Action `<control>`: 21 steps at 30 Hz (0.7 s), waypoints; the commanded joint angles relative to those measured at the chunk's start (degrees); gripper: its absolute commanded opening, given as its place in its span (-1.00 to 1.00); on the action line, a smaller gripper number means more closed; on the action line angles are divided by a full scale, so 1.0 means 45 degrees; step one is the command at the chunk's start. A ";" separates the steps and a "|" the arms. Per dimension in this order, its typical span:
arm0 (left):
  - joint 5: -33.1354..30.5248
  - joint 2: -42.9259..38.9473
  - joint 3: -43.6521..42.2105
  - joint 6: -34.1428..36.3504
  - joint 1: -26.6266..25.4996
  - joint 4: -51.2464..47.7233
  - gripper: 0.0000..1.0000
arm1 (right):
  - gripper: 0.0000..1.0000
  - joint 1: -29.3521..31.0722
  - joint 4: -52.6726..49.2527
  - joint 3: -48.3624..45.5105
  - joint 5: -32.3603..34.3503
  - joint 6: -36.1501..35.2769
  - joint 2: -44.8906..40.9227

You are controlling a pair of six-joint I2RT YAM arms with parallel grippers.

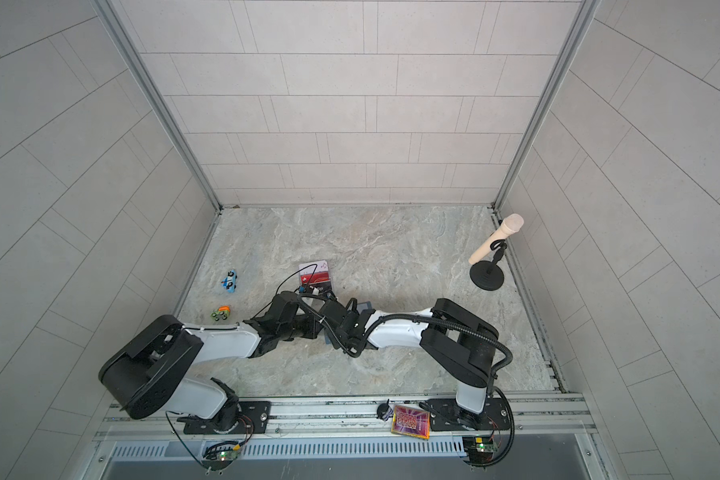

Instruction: Take the credit cards out of the card holder

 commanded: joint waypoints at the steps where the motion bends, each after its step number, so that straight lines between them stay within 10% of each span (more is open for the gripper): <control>1: -0.0067 0.0208 0.0008 0.0129 -0.0057 -0.1013 -0.83 | -0.32 -0.0094 -0.0606 -0.0159 0.0488 0.0120 -0.0090; 21: -0.0077 0.0315 0.0077 0.0336 -0.0057 -0.1076 -0.84 | -0.45 -0.0872 -0.1105 -0.1128 0.1415 0.0424 -0.1736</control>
